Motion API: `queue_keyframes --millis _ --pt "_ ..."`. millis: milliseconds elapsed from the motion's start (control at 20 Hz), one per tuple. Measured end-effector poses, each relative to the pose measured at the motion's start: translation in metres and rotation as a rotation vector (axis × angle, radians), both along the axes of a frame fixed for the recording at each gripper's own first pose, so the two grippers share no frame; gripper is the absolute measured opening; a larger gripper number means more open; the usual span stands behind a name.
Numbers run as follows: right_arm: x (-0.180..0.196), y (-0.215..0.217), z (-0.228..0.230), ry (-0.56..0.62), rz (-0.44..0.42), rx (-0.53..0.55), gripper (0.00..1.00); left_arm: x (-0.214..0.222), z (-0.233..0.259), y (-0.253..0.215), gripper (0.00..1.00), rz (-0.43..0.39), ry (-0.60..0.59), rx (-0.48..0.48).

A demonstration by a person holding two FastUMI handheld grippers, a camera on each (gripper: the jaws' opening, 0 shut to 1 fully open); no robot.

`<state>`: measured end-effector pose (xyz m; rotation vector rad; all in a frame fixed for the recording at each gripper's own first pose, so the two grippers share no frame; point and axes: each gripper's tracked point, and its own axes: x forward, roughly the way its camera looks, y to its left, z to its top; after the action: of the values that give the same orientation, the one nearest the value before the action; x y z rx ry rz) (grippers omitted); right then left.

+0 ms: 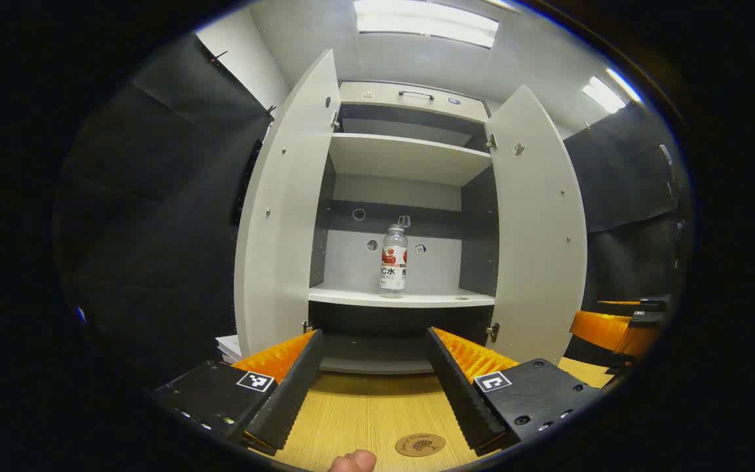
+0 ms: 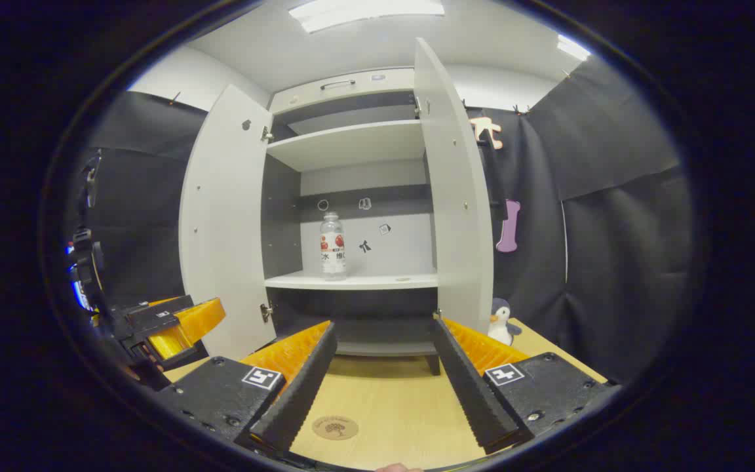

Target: Grasp the bottle in the cabinet with the left hand and place it on the coaster, then close the right door with the right hand and the left door with the left hand.

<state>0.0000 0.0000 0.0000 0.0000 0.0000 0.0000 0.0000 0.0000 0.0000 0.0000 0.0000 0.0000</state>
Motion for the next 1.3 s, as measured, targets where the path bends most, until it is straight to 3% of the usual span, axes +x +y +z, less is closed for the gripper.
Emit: queue_keyframes --millis 50,150,200,250,550,600,650,750,850,1150,1200,1250,1300 --pt "-0.001 0.002 -0.001 0.001 0.003 0.001 0.98 -0.001 -0.001 0.001 0.95 -0.001 0.002 0.003" --pt "-0.002 0.005 -0.001 0.002 0.010 0.003 0.98 -0.002 -0.001 0.005 0.95 0.003 0.007 0.004" --pt "-0.002 0.006 -0.001 0.001 0.012 0.003 0.93 -0.004 0.000 0.006 0.95 0.004 0.008 0.002" --pt "-0.003 0.007 -0.002 0.001 0.016 0.001 0.98 -0.005 0.001 0.008 0.95 0.006 0.007 -0.001" --pt "-0.004 0.010 -0.001 -0.003 0.023 -0.009 0.98 -0.006 0.000 0.011 0.95 0.001 0.013 -0.002" --pt "-0.003 0.010 -0.001 0.000 0.022 -0.013 0.93 -0.005 -0.001 0.012 0.95 -0.001 0.012 -0.002" --pt "-0.005 0.010 -0.001 0.001 0.023 -0.013 0.98 -0.004 -0.001 0.012 0.95 -0.003 0.012 -0.003" --pt "-0.007 0.010 -0.003 0.002 0.023 -0.014 0.98 -0.001 -0.002 0.010 0.99 -0.011 0.017 -0.007" --pt "-0.005 0.010 -0.002 0.002 0.020 -0.019 0.98 0.006 -0.001 0.006 0.95 -0.028 0.018 -0.017" --pt "-0.007 0.001 0.009 -0.027 0.003 -0.037 0.98 0.072 0.030 -0.022 0.95 -0.156 -0.026 -0.074" --pt "-0.007 -0.001 0.011 -0.031 -0.005 -0.041 0.98 0.087 0.036 -0.029 0.99 -0.185 -0.024 -0.096" --pt "-0.008 -0.003 0.012 -0.035 -0.013 -0.046 0.98 0.103 0.043 -0.035 0.95 -0.207 -0.024 -0.107" --pt "-0.009 -0.006 0.015 -0.041 -0.024 -0.050 0.98 0.120 0.050 -0.039 0.99 -0.223 -0.033 -0.102"
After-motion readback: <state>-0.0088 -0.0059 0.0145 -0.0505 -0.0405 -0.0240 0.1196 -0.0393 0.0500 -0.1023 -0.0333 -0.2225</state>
